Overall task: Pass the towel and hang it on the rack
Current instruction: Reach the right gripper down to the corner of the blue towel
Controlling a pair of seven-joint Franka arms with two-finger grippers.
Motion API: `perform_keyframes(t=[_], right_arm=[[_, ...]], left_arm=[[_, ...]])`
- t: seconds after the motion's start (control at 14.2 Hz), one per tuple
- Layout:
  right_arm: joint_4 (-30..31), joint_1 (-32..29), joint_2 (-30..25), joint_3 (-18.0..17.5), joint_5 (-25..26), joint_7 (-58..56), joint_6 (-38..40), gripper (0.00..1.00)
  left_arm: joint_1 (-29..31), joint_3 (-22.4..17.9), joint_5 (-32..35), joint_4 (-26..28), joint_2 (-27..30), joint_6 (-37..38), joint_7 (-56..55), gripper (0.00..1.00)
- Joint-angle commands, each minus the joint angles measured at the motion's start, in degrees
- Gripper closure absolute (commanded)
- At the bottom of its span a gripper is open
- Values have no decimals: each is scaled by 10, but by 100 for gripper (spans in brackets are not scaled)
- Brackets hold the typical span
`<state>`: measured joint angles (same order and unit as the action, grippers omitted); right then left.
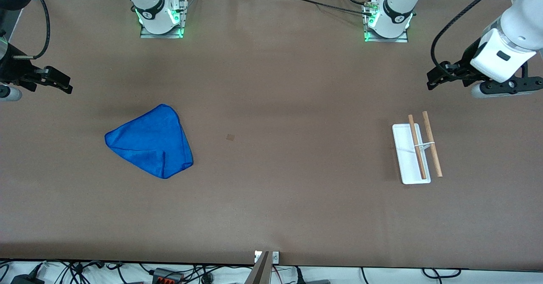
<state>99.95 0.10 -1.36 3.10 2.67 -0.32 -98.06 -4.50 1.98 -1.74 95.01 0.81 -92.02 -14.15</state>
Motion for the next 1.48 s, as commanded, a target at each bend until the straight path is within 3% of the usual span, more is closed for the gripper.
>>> perform_keyframes(t=[0.0,0.28,0.84,1.41], right_arm=[[10,2,-11,3,4,-6,-4,0],[9,2,7,2,5,-6,-8,0],[9,14,126,1,5,-6,-94,0],[7,-61,254,6,-4,-9,-92,0]], left_arm=[[10,-1,-12,-20,-12,11,13,0],[14,-1,-12,-41,-29,13,13,0],[17,0,-12,-44,-30,14,12,0],[16,1,-12,-47,-31,23,12,0]])
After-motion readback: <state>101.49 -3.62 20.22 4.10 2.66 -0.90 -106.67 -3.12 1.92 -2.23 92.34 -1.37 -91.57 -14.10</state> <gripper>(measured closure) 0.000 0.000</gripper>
